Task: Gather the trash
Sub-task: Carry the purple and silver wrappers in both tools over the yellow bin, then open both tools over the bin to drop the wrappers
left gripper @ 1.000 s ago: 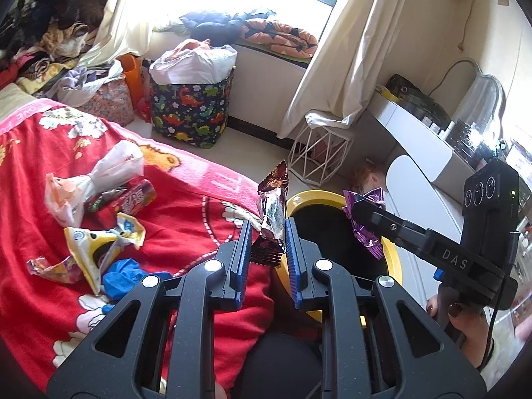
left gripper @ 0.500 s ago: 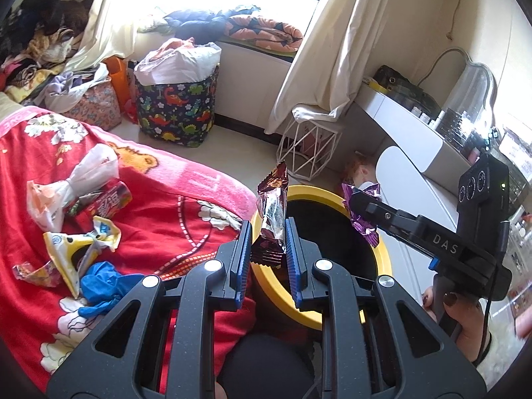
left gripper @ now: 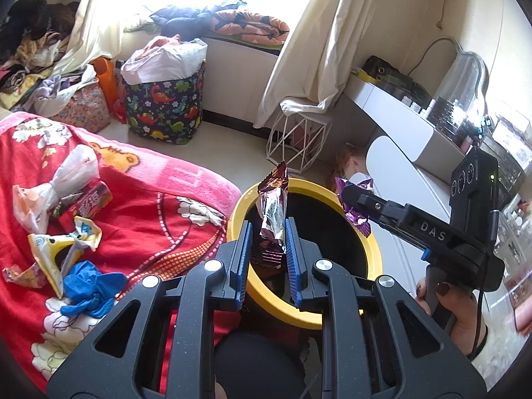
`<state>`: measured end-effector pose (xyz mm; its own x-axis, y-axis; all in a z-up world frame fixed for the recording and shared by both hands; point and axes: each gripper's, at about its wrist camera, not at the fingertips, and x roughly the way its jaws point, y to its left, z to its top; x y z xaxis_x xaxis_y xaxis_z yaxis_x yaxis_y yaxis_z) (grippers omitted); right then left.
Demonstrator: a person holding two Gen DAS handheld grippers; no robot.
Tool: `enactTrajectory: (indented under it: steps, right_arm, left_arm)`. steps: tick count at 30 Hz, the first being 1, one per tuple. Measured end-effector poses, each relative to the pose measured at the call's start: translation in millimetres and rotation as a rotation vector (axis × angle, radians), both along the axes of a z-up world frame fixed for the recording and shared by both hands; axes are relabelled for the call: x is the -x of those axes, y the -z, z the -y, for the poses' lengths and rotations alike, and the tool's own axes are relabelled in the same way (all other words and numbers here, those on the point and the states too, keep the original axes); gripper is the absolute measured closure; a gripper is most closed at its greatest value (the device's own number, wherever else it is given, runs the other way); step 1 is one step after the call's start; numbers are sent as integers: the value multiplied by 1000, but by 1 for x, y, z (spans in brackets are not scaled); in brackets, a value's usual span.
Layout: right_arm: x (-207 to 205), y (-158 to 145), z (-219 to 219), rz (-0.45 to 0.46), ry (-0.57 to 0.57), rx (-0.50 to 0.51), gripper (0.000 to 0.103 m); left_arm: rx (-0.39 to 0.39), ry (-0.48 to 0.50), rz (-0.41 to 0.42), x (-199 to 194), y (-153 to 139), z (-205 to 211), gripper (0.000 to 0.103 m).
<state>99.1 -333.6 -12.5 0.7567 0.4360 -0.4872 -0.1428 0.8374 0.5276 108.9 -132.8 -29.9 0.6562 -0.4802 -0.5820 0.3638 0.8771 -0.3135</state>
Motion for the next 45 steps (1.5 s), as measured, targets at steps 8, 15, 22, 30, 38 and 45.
enactTrajectory:
  steps: [8, 15, 22, 30, 38, 45]
  right_arm:
    - [2, 8, 15, -23, 34, -13, 69]
    - [3, 16, 28, -52, 58, -23, 68]
    - [4, 24, 38, -74, 74, -29, 68]
    - [5, 30, 48, -91, 87, -32, 68]
    - [5, 35, 57, -106, 89, -35, 67]
    - [8, 35, 63, -109, 119, -35, 41]
  left_arm:
    - [-10, 35, -10, 0, 4, 15, 89]
    - [-24, 72, -32, -1, 12, 31, 88]
    - [-40, 102, -63, -5, 24, 46, 88]
    - [-65, 127, -103, -12, 41, 60, 88]
    - [-104, 157, -133, -18, 56, 78, 88]
    - [-121, 133, -137, -25, 60, 81, 60]
